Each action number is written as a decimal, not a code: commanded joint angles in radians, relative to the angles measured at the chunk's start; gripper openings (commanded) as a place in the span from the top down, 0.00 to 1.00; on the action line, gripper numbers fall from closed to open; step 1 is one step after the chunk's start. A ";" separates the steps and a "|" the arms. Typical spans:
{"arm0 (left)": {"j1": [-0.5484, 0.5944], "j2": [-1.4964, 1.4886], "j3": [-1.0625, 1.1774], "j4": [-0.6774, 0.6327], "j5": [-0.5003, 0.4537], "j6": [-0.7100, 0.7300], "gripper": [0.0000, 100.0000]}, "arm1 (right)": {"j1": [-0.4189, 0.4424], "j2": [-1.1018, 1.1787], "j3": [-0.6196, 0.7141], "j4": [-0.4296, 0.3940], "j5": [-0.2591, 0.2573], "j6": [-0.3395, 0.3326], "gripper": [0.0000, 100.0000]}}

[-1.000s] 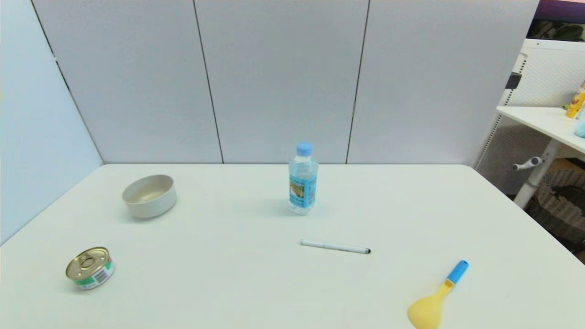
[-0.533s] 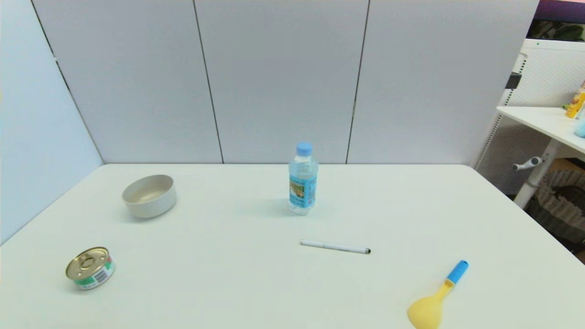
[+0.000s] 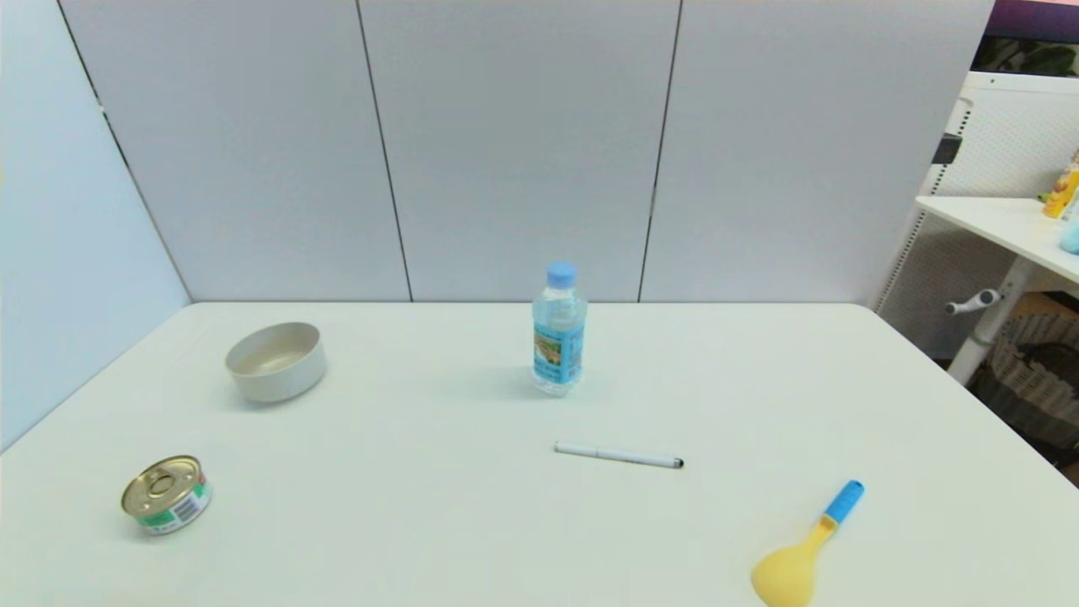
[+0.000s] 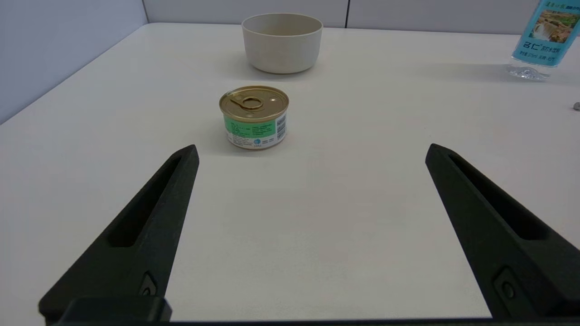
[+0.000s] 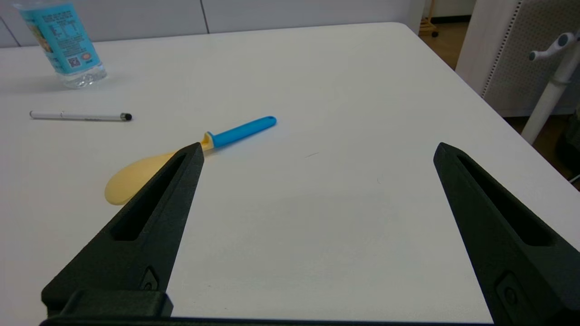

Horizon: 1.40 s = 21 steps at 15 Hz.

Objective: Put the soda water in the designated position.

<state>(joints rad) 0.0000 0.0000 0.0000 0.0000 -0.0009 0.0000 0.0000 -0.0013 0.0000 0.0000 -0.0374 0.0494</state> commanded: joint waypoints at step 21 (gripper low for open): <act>-0.416 1.232 -1.141 -0.011 -0.004 0.118 0.00 | 0.000 0.001 0.000 0.000 -0.001 0.000 0.00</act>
<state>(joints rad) -0.3243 1.0704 -1.0655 -0.0017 -0.0066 0.1183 0.0000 -0.0013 0.0000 0.0000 -0.0379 0.0494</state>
